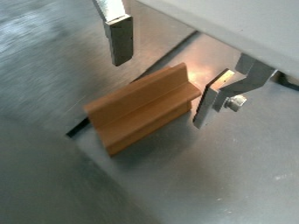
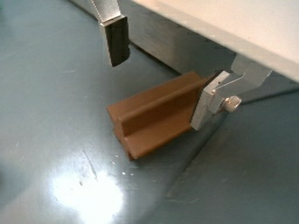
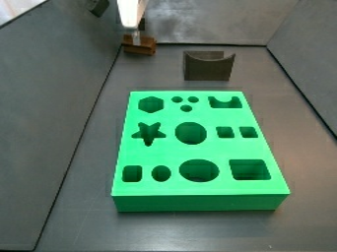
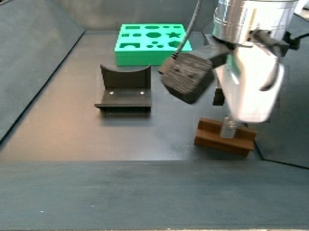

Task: Pick up the star object. Move up. Place the star object on the fixture. Regrasp the star object. Move to above the board. Insert the star object.
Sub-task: Pick up the star object.

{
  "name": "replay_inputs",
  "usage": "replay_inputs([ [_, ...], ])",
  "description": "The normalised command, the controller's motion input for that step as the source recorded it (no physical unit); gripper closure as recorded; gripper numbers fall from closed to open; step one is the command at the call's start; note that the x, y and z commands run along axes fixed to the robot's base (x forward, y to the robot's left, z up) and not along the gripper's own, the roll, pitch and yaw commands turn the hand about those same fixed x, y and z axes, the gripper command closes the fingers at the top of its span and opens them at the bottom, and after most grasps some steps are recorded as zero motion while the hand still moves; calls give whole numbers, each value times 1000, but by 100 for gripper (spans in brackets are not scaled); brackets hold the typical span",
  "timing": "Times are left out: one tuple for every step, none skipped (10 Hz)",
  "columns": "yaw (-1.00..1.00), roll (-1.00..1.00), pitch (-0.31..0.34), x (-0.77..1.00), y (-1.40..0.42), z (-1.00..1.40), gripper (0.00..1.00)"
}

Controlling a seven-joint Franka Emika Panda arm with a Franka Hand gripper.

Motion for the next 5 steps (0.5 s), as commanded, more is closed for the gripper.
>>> replay_inputs([
  [-660, -159, -39, 506, 160, -686, 0],
  [-589, -181, -77, 429, 220, -637, 0],
  [0, -34, 14, 40, 0, 0, 0],
  [0, 0, -44, -134, -49, -306, 0],
  [-71, -76, -89, -149, -34, -940, 0],
])
